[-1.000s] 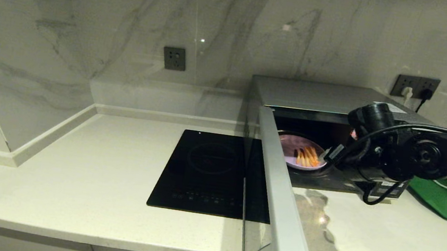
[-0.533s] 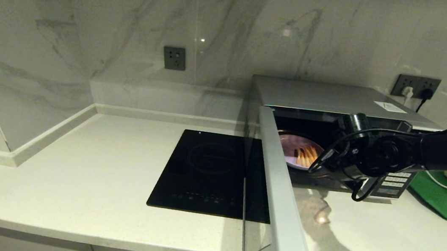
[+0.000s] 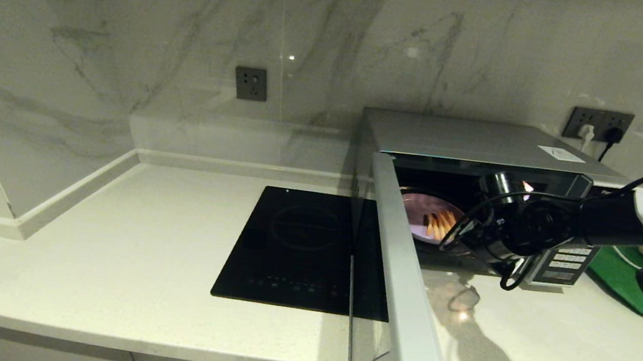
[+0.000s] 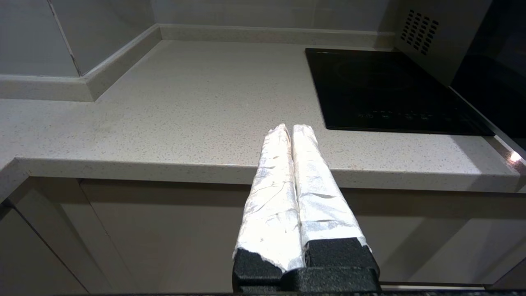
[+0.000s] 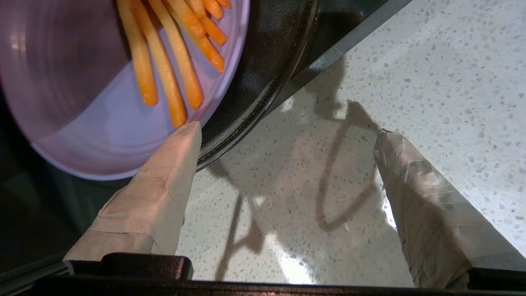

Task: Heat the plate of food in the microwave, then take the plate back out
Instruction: Take the plate out of the microwave

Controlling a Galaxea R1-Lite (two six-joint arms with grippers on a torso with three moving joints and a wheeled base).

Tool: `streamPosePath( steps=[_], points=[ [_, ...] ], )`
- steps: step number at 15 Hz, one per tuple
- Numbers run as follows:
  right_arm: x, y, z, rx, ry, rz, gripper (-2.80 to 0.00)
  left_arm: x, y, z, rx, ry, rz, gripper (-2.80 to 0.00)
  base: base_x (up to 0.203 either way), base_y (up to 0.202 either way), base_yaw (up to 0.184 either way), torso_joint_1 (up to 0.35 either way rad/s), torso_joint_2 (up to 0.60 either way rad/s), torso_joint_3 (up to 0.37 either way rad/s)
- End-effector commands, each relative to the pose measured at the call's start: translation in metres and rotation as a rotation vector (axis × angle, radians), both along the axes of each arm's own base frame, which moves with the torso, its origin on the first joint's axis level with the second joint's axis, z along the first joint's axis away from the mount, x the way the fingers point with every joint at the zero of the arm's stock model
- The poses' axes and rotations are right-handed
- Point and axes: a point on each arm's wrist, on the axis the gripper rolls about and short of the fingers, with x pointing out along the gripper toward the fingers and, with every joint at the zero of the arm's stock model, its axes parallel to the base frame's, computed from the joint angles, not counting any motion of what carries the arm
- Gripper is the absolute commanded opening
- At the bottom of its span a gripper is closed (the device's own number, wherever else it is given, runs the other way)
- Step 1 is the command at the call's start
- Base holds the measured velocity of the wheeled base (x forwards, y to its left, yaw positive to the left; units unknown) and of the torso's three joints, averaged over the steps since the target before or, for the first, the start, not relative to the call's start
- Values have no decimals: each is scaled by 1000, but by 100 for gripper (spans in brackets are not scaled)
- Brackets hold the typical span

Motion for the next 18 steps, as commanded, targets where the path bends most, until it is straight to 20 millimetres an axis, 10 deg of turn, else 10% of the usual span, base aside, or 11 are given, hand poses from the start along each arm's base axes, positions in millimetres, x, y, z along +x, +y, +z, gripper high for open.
streamPosePath(
  steps=[1,18],
  points=[
    [6,1,-8,0,8,-5,0,0,0,0,-1,0,1,-280,0,0,0,0,0,0],
    [17,3,-17,-5,4,-9,0,0,0,0,-1,-1,1,-280,0,0,0,0,0,0]
  ],
)
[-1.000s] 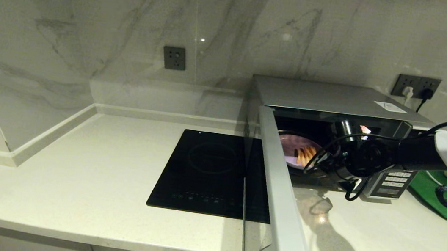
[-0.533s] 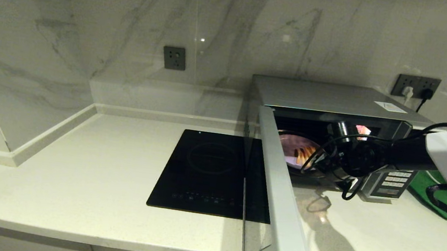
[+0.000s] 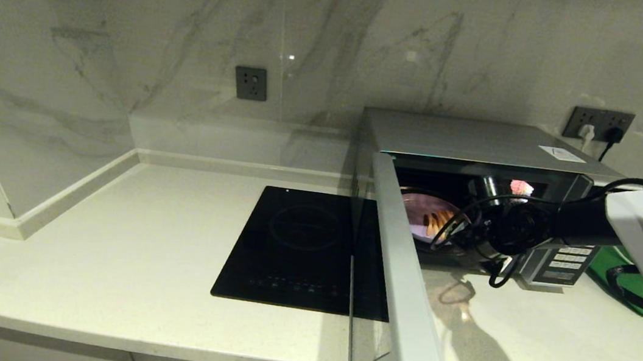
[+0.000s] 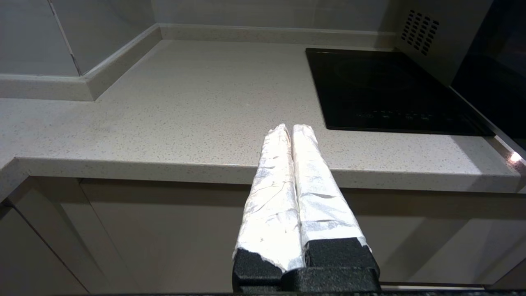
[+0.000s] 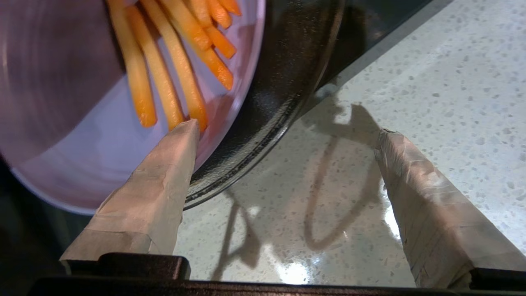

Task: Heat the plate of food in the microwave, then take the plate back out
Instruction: Take the plate out of the microwave

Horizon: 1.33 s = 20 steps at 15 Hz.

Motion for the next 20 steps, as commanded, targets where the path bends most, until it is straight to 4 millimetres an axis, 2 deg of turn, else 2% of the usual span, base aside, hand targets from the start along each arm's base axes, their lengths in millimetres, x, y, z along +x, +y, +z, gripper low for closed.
streamPosePath(
  steps=[1,10,20],
  points=[
    [-1,0,-2,-11,6,-15,0,0,0,0,-1,-2,0,-280,0,0,0,0,0,0],
    [-1,-1,-2,-19,3,-31,0,0,0,0,-1,-2,0,-280,0,0,0,0,0,0],
    [-10,-4,0,-30,15,-46,0,0,0,0,-1,-1,0,-280,0,0,0,0,0,0]
  ],
)
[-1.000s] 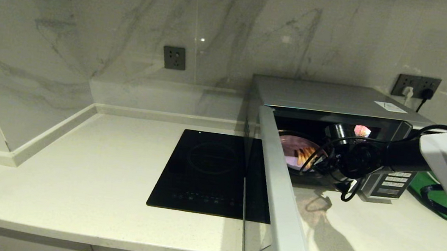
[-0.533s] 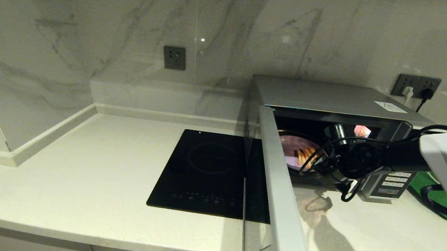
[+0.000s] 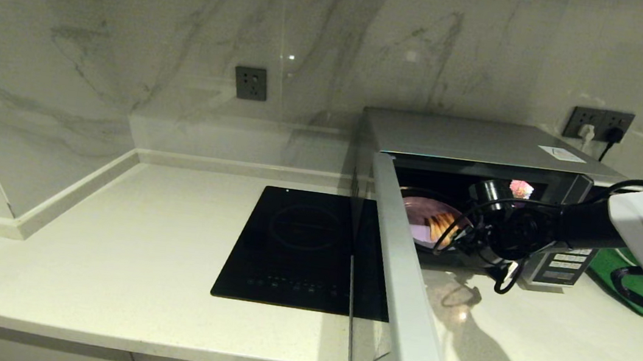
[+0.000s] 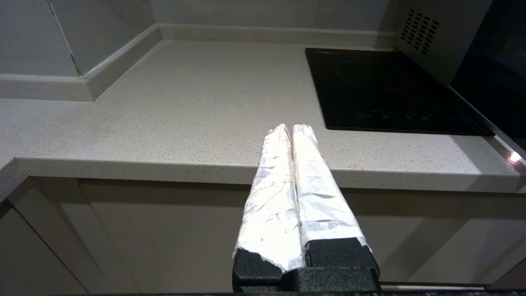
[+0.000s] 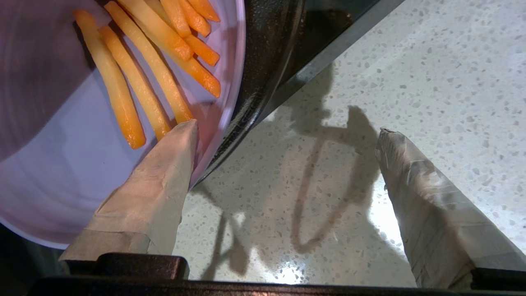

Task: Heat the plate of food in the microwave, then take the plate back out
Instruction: Take the plate out of the microwave

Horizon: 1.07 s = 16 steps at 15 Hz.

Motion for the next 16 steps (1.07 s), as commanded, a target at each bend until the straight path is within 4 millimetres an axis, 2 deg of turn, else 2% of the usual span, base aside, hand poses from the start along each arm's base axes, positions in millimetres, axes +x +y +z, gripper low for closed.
streamPosePath(
  steps=[1,10,11,16],
  points=[
    [-3,-1,5,2,-8,-5,0,0,0,0,-1,-2,1,-280,0,0,0,0,0,0],
    [0,0,3,1,-9,-4,0,0,0,0,0,-1,0,-280,0,0,0,0,0,0],
    [0,1,2,0,-7,-3,-280,0,0,0,-1,-1,1,-280,0,0,0,0,0,0],
    [3,1,-3,0,-2,-3,-280,0,0,0,-1,-2,1,-280,0,0,0,0,0,0]
  ],
)
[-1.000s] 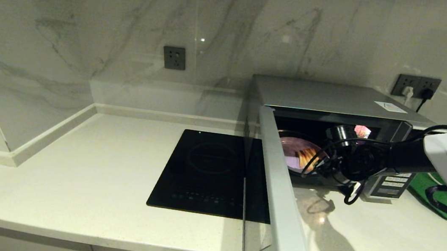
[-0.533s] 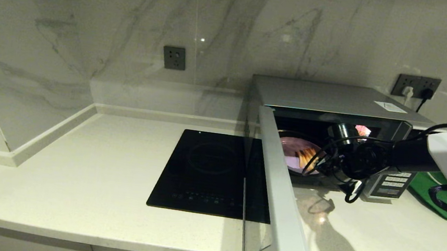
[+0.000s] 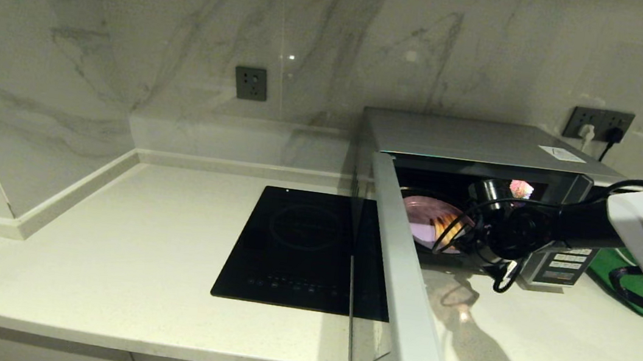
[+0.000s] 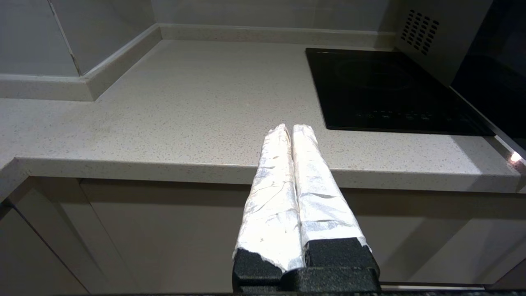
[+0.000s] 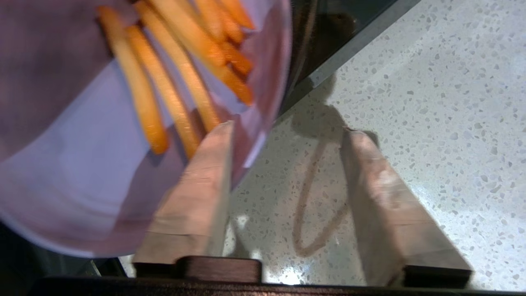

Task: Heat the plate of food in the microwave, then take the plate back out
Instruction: Take the plate out of the microwave

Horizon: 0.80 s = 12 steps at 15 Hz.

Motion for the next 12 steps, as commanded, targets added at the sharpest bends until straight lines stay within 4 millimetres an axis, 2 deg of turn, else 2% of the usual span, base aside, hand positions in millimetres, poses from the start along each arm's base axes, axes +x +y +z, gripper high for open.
streamPosePath(
  steps=[1,12],
  points=[
    [1,0,-4,0,7,-4,-280,0,0,0,-1,-1,1,-280,0,0,0,0,0,0],
    [0,-1,2,0,-4,-6,-280,0,0,0,-1,-1,1,-280,0,0,0,0,0,0]
  ],
)
